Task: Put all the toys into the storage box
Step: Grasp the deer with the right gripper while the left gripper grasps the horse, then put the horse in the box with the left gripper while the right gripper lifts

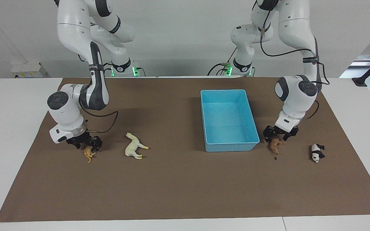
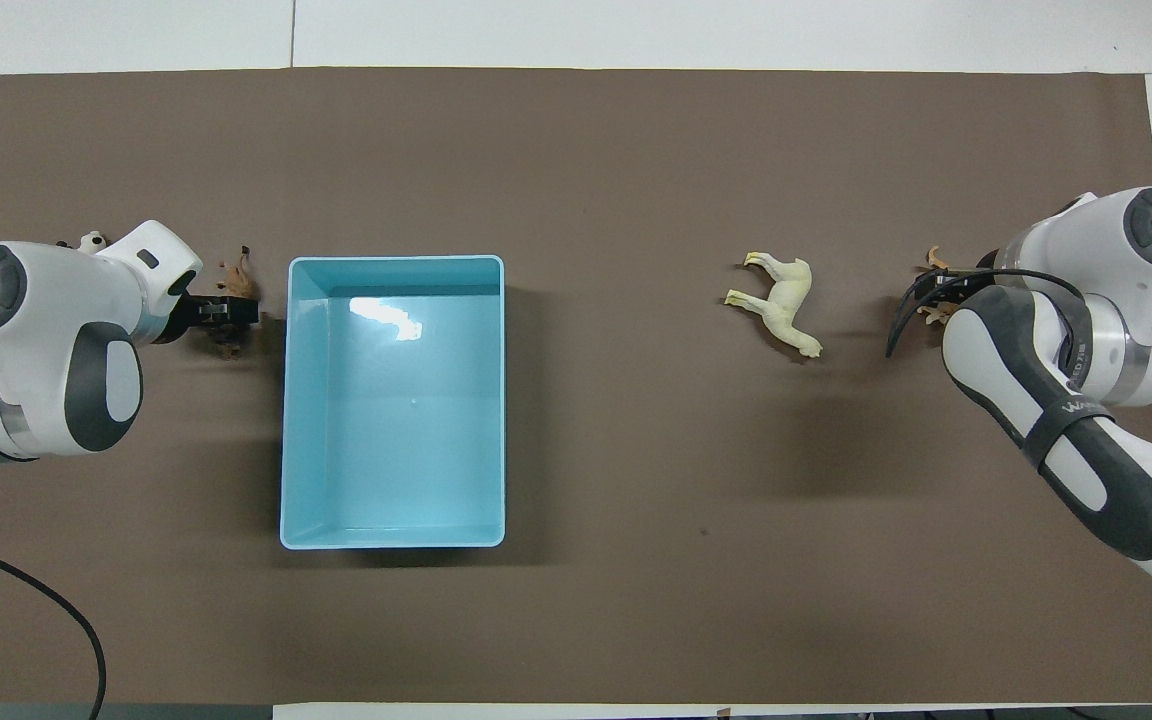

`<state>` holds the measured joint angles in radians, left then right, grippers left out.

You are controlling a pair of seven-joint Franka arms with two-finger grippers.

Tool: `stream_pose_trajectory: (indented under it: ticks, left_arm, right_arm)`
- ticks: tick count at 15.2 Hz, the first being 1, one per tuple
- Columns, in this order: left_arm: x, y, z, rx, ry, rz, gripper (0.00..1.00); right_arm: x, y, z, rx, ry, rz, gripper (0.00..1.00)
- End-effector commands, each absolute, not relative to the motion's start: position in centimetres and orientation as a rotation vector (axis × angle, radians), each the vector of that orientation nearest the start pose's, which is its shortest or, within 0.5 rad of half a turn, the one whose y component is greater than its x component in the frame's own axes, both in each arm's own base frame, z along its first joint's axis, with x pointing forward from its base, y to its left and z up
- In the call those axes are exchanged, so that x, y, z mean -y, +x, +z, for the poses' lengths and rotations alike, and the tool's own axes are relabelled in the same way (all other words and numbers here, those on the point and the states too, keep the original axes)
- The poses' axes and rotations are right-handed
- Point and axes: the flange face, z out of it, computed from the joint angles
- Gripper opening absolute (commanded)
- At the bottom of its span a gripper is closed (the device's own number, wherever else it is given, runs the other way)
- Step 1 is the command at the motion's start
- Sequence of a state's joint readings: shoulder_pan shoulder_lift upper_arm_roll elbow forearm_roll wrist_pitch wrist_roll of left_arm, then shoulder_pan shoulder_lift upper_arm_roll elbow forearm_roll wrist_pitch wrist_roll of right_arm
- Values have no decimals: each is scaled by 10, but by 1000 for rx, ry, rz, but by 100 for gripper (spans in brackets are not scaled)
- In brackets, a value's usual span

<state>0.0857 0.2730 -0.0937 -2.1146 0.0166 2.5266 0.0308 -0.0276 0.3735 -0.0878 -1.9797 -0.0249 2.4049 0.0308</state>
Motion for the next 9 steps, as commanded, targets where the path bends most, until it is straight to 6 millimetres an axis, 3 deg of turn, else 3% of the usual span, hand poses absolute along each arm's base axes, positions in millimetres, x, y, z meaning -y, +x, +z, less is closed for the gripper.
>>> stream_pose_trajectory:
  ticks: [1, 2, 3, 4, 6, 7, 9]
  left_arm:
    - [1, 592, 294, -102, -3133, -260, 100]
    - [1, 591, 291, -102, -3133, -258, 99]
    - [2, 591, 292, -102, -3133, -261, 91]
    - [1, 592, 292, -100, -3133, -263, 72]
    - [2, 591, 292, -91, -3136, -251, 23]
    - [1, 592, 293, -86, -3136, -246, 11]
    - [0, 596, 299, -85, -3137, -215, 0]
  right_arm:
    - [74, 607, 275, -165, -3183, -97, 0]
    - [73, 607, 276, -165, -3182, -100, 0]
    - [73, 607, 276, -173, -3178, -100, 0]
    - [72, 607, 276, -178, -3175, -91, 0]
    - [70, 608, 279, -173, -3174, -86, 0]
    - [66, 609, 284, -164, -3173, -81, 0]
    - [56, 614, 304, -144, -3172, -77, 0]
